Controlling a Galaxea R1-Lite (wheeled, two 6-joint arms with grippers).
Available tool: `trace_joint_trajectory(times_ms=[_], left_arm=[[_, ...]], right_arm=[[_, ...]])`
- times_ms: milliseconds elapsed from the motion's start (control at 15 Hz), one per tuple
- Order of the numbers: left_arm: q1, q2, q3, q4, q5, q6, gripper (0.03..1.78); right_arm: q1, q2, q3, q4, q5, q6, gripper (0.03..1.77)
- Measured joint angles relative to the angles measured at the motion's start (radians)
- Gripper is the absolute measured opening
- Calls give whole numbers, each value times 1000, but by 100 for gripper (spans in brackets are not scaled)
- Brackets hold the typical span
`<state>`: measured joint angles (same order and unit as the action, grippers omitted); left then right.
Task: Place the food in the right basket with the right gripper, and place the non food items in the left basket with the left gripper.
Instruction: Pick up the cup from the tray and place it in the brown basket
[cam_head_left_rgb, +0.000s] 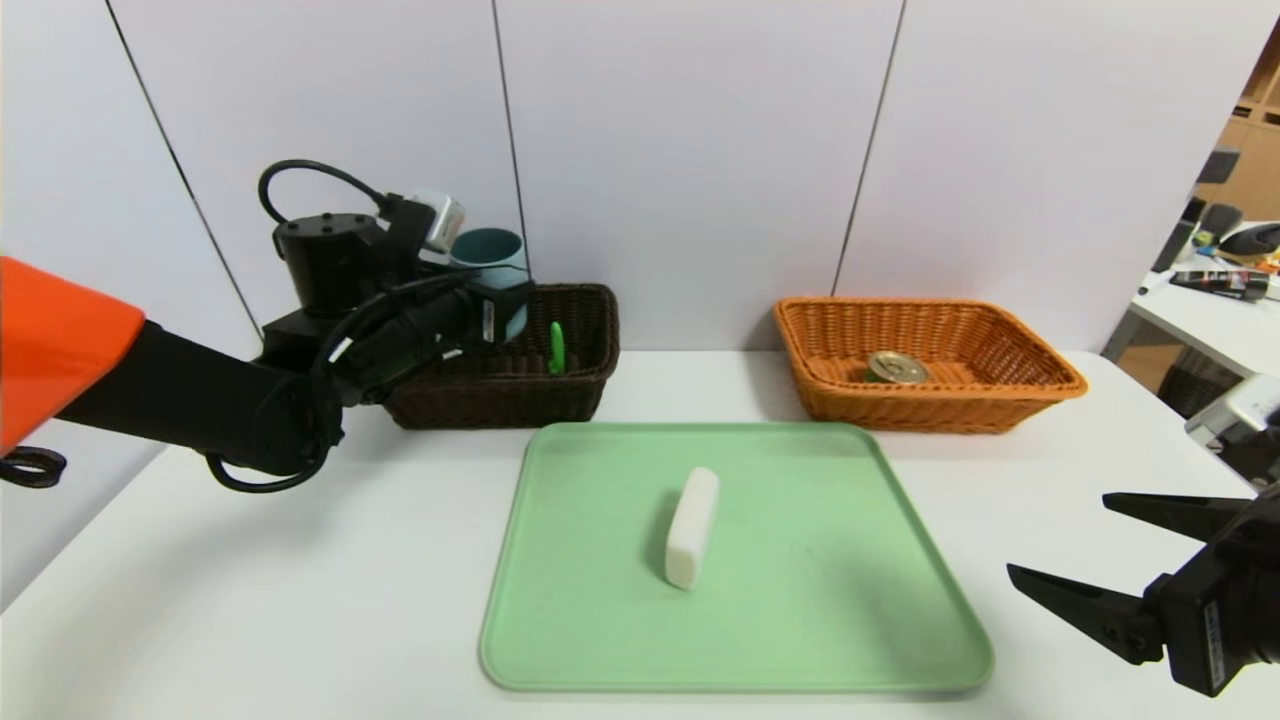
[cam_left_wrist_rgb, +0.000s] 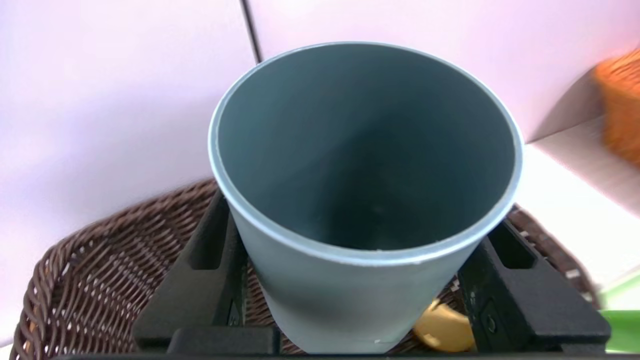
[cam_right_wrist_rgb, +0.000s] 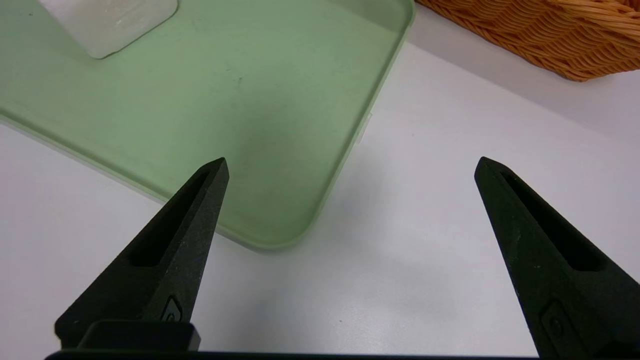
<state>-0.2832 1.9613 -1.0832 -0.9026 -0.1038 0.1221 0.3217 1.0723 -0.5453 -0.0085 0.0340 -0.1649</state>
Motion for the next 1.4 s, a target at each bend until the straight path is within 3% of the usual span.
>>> trace_joint_trajectory(times_ms=[333,867,1400], left_arm=[[16,39,-57,104,-1,3,114],[38,81,-225,389,-4,5,114],[54,127,-266,485,3,4,114]], right_arm=[[0,-2,0,0,0,0,169],[3,-8,2,0,0,-1,169],[13,-1,0,0,0,-3,170]])
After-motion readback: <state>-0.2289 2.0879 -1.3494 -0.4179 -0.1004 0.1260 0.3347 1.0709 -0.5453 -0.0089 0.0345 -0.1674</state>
